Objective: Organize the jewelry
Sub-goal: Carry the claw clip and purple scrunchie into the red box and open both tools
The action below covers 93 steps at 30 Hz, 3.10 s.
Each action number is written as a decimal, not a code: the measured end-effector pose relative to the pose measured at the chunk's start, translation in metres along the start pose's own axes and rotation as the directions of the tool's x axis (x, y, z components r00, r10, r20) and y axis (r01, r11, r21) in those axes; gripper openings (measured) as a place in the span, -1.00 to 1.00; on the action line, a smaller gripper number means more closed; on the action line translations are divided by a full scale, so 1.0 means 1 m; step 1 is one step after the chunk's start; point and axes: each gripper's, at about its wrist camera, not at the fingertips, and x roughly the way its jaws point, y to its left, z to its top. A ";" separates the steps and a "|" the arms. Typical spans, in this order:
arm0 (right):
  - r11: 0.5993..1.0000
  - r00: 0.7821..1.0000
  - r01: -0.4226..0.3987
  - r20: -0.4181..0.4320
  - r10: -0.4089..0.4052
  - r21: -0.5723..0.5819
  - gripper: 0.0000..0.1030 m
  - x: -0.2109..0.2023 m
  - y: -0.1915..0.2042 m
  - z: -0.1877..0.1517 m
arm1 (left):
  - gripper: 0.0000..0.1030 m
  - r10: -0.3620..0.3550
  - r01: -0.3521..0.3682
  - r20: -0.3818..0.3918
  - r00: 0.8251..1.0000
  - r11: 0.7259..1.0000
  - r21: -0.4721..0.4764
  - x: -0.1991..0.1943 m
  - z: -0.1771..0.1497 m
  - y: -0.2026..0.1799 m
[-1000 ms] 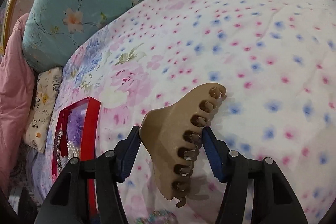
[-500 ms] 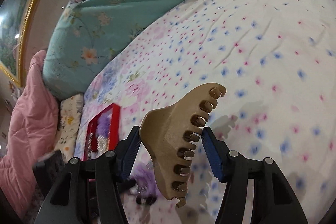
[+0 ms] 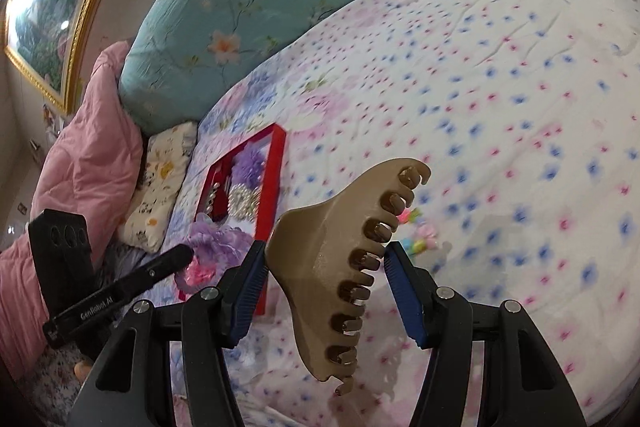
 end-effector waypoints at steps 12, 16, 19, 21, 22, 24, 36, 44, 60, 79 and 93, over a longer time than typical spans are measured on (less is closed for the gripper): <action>0.996 0.998 -0.035 -0.053 0.031 -0.078 0.17 0.026 0.042 -0.010 | -0.92 0.052 -0.039 0.084 0.995 0.988 -0.150 -0.041 -0.015 0.060; 0.993 0.996 -0.049 -0.080 0.041 -0.104 0.17 0.038 0.057 -0.015 | -0.92 0.068 -0.047 0.108 0.992 0.982 -0.185 -0.050 -0.019 0.075; 0.991 0.994 -0.062 -0.098 0.051 -0.120 0.17 0.046 0.065 -0.016 | -0.92 0.078 -0.050 0.122 0.989 0.975 -0.214 -0.054 -0.021 0.087; 0.988 0.992 -0.071 -0.110 0.057 -0.133 0.17 0.053 0.072 -0.017 | -0.92 0.082 -0.049 0.130 0.988 0.970 -0.237 -0.057 -0.021 0.096; 0.988 0.992 -0.075 -0.115 0.060 -0.137 0.17 0.055 0.075 -0.016 | -0.92 0.083 -0.048 0.133 0.988 0.968 -0.248 -0.057 -0.021 0.100; 0.985 0.990 -0.084 -0.122 0.066 -0.149 0.17 0.061 0.082 -0.016 | -0.92 0.082 -0.043 0.136 0.987 0.963 -0.267 -0.058 -0.021 0.108; 0.958 0.979 -0.133 -0.182 0.087 -0.254 0.17 0.115 0.133 -0.007 | -0.92 0.103 -0.056 0.141 0.985 0.952 -0.301 -0.050 -0.011 0.138; 0.941 0.975 -0.110 -0.217 0.040 -0.320 0.17 0.166 0.150 0.006 | -0.92 0.103 -0.054 0.141 0.985 0.947 -0.317 -0.038 -0.003 0.158; 0.923 0.971 -0.044 -0.232 -0.049 -0.381 0.18 0.225 0.139 0.025 | -0.92 0.164 -0.135 0.056 0.985 0.929 -0.344 0.001 -0.004 0.182; 0.937 0.973 -0.076 -0.232 -0.006 -0.341 0.34 0.215 0.139 0.028 | -0.91 0.195 -0.179 0.016 0.981 0.927 -0.330 0.001 -0.006 0.176; 0.938 0.979 -0.085 -0.205 0.015 -0.336 0.34 0.199 0.144 0.030 | -0.17 0.233 -0.217 0.012 0.972 0.921 -0.324 -0.007 -0.008 0.171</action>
